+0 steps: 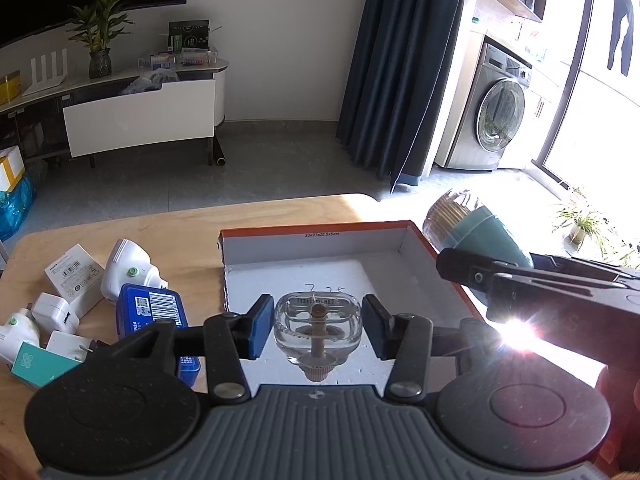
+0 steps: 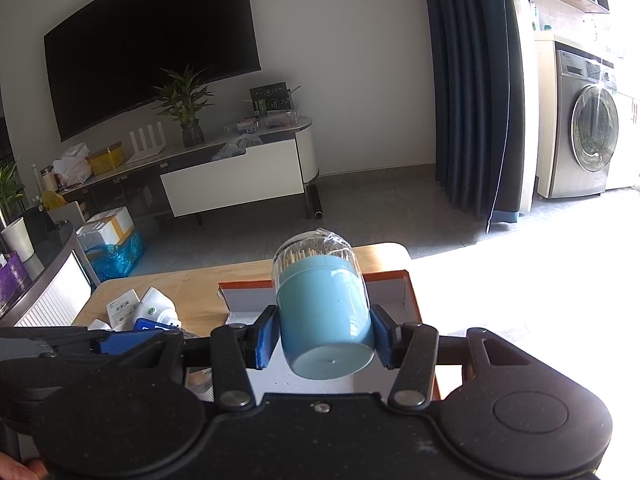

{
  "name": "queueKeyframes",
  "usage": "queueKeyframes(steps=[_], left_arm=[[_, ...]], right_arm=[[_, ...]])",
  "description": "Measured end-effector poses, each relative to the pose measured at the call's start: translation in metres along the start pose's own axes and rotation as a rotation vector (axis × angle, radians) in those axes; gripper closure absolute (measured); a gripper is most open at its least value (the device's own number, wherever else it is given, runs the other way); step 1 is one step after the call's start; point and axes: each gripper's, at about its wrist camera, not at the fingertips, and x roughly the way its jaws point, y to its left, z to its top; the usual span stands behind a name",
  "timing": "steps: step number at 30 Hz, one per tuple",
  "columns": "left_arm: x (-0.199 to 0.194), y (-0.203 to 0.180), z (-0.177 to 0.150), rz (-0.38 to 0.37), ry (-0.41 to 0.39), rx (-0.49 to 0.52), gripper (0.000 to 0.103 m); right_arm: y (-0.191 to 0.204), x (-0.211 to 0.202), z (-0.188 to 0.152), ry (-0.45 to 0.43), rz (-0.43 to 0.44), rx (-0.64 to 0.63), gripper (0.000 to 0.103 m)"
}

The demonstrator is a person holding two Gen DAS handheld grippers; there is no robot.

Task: Organize rigid objects
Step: 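Lower the toothpick container into the tray and open the right gripper while the left releases the bottle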

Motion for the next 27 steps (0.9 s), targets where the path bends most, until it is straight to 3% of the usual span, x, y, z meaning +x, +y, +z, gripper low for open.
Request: queueKeyframes(steps=[8,17,20,21,27], left_arm=[[0.011,0.002,0.002,0.004,0.015,-0.010,0.054],[0.024,0.002,0.008,0.007,0.030,-0.024,0.054],[0.031,0.002,0.012,0.004,0.040,-0.034,0.054],[0.032,0.001,0.013,0.003,0.042,-0.031,0.054],[0.046,-0.010,0.018,-0.019,0.045,-0.005,0.060]], right_arm=[[-0.002,0.028,0.004,0.053,-0.016,-0.010,0.044],[-0.013,0.065,0.008,0.102,-0.097,-0.015,0.043],[-0.018,0.069,0.010,0.062,-0.128,-0.032,0.040],[-0.020,0.067,0.011,0.051,-0.138,-0.030,0.034],[-0.035,0.032,0.013,-0.030,-0.113,-0.002,0.034]])
